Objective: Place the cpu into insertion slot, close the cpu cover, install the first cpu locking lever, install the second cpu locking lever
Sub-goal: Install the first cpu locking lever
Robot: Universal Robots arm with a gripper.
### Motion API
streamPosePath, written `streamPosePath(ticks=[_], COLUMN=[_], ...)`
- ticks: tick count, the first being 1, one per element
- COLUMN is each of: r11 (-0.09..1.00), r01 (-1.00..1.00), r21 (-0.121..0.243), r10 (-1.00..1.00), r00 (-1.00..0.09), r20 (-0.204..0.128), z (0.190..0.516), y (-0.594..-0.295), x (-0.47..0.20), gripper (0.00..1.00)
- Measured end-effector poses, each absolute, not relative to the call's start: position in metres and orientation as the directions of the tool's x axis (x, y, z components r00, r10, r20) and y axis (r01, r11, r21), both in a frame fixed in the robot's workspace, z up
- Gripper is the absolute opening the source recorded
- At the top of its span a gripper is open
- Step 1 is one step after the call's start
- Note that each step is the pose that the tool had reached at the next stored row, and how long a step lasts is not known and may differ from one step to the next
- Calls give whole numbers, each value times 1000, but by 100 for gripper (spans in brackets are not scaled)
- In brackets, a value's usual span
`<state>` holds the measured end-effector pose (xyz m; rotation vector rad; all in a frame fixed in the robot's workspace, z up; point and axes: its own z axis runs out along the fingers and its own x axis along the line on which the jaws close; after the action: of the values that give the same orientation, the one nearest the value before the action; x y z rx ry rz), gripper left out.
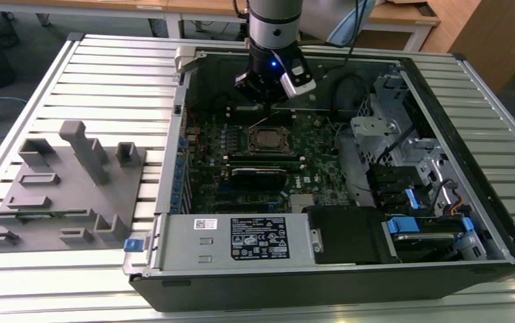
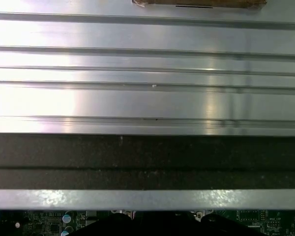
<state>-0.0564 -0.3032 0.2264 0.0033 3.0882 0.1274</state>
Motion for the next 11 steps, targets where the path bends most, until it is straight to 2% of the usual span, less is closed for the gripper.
streamPosePath(ticks=[11], r11=[997], r01=[0], r21=[83], r10=[4], r00=[-999], r20=[-50], z=[223], y=[-303], x=[-53], gripper=[11])
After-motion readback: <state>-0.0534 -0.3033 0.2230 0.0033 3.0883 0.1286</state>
